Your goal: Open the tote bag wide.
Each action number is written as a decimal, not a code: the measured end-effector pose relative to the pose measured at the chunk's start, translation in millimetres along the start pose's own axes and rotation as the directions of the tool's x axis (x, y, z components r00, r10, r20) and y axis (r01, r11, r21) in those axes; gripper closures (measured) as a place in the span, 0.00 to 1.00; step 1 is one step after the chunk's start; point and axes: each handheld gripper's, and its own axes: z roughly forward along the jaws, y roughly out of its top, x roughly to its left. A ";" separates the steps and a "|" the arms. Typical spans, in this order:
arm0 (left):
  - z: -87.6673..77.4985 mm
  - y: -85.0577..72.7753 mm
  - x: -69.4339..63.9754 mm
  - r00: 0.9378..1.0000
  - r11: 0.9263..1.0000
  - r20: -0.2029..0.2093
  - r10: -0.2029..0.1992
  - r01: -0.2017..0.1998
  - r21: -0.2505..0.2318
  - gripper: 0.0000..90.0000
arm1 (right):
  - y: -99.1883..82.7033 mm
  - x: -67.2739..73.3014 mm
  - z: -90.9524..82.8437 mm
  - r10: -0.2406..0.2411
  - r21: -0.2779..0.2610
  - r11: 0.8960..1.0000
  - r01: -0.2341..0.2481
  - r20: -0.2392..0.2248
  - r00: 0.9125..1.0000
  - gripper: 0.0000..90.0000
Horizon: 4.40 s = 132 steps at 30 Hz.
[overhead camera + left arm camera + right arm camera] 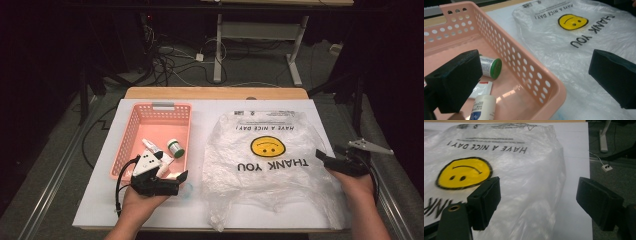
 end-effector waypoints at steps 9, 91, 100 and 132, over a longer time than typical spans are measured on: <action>1.4 -8.2 -2.0 1.000 1.000 0.010 -0.009 0.009 -0.014 0.00 | 10.4 -20.9 55.1 0.028 0.131 0.991 -0.027 -0.007 1.000 0.22; -6.0 -9.8 -3.2 0.999 0.998 0.004 0.050 -0.050 -0.037 0.00 | -57.8 32.9 -51.8 -0.016 0.029 0.999 0.015 0.034 0.999 0.87; -3.2 -9.0 -2.2 0.999 0.999 0.018 0.030 -0.029 -0.029 0.00 | -63.7 36.9 -60.0 -0.020 0.039 0.999 0.019 0.019 1.000 0.86; -4.0 -10.0 0.9 0.999 1.000 0.035 0.003 -0.004 0.004 0.00 | -48.8 36.0 -76.3 -0.079 -0.107 0.992 0.071 -0.070 0.994 0.12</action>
